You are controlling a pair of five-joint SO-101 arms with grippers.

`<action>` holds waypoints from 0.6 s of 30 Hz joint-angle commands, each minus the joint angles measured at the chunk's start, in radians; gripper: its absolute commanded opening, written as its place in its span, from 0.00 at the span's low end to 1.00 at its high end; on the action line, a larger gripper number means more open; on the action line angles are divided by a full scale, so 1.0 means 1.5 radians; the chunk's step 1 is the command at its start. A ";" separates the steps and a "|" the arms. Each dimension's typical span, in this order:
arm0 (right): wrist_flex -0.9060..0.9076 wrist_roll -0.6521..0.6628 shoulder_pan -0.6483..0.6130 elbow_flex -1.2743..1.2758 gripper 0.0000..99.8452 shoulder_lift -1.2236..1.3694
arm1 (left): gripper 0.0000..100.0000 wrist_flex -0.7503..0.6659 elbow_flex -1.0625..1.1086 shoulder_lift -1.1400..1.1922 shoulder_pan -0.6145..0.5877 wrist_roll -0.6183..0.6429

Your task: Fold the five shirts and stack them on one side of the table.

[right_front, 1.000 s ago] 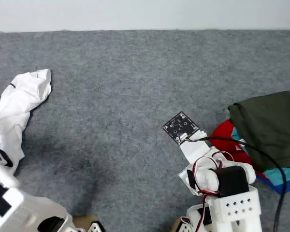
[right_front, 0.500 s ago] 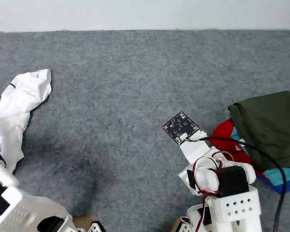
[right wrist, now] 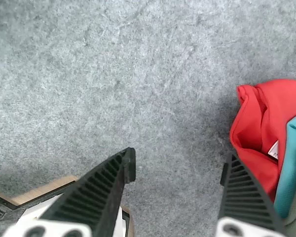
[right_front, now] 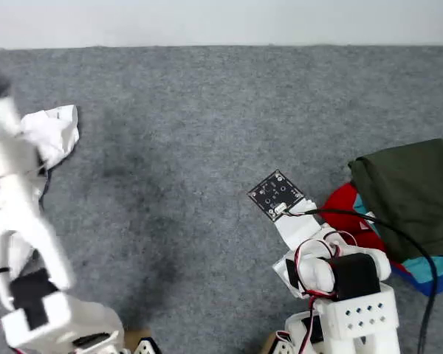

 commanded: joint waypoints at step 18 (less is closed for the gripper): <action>-0.005 0.005 -0.002 -0.004 0.28 -0.006 | 0.36 0.013 0.186 -0.058 -0.253 -0.018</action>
